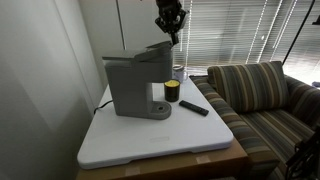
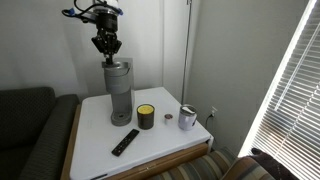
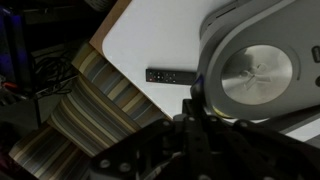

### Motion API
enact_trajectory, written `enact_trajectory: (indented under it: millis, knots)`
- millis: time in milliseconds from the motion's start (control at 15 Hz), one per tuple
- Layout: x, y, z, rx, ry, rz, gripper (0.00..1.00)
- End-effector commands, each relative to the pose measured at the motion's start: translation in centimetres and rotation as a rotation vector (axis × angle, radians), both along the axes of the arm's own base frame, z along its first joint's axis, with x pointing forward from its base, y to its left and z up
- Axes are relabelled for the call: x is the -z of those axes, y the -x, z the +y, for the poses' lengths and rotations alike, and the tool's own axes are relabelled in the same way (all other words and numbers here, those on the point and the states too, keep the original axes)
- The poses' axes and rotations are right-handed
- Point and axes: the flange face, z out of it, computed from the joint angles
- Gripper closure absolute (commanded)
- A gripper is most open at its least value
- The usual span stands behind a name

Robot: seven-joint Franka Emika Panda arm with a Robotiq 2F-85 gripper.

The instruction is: Close the coffeemaker

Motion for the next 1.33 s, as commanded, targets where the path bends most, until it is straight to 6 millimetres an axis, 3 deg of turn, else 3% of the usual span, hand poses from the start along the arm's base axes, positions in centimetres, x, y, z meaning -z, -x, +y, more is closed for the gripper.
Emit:
enact_trajectory:
  millis: [0,467,1267]
  knots:
    - [0.4,1.2,-0.6,0.024,-0.028,-0.006,1.00]
    - [-1.8,1.1,-0.4,0.011,-0.023,-0.051,1.00]
    - [-2.2,0.3,0.0,0.000,-0.025,-0.090,1.00]
